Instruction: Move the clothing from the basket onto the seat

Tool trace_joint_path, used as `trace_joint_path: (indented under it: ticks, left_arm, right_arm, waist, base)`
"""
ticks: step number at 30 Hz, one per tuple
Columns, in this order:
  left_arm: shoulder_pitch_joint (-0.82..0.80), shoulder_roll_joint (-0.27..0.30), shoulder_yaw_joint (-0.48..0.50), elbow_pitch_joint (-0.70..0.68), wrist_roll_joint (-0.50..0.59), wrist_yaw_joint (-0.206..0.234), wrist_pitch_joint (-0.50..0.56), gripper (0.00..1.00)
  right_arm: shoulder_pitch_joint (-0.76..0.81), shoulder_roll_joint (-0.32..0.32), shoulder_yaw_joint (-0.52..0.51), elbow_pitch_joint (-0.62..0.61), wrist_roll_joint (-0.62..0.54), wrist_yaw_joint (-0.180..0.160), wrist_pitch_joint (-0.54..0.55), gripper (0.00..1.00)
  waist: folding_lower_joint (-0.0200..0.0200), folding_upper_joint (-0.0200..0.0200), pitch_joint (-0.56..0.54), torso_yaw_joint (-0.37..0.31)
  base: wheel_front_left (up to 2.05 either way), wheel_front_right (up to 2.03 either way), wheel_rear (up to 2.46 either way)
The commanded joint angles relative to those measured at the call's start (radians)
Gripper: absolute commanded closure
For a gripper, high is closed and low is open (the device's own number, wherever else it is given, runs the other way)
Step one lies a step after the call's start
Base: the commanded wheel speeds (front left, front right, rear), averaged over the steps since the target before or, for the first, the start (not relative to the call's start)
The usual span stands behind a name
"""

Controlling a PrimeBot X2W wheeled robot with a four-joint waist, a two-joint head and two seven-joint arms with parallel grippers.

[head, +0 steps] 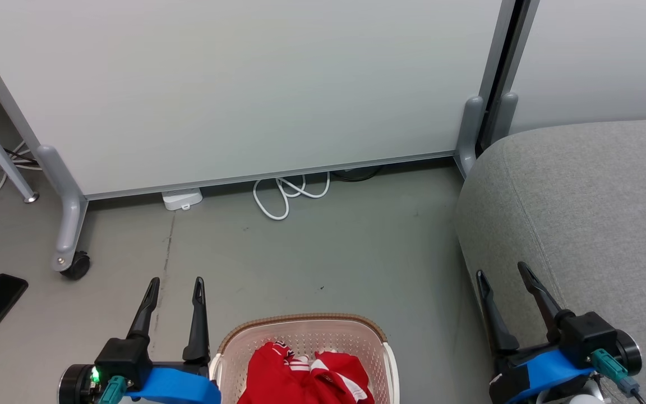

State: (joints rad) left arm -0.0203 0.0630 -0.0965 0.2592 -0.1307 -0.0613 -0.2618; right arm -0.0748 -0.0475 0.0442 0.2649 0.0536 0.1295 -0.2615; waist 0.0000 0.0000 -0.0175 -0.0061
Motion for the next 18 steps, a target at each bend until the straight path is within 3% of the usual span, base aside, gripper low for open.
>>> trace_joint_path:
  ticks: [1,10,18]
  left_arm:
    - [0.003,0.000,0.006,0.002,0.000,-0.002,-0.005,0.00]
    - [0.012,-0.005,0.011,0.006,-0.002,-0.007,-0.005,0.00]
    - [0.019,-0.008,0.021,0.045,-0.018,-0.003,-0.004,0.00]
  right_arm:
    - [-0.006,-0.005,0.000,-0.002,0.001,0.002,-0.006,0.00]
    - [0.000,-0.005,0.004,-0.005,0.004,0.002,-0.006,0.00]
    - [-0.020,-0.005,0.041,-0.006,0.007,0.002,-0.005,0.00]
  waist:
    - [0.0000,0.0000,0.000,0.001]
    - [0.0000,0.0000,0.001,-0.001]
    - [0.0000,0.0000,0.026,-0.054]
  base:
    - [0.00,0.00,0.00]
    - [0.00,0.00,0.00]
    - [0.00,0.00,0.00]
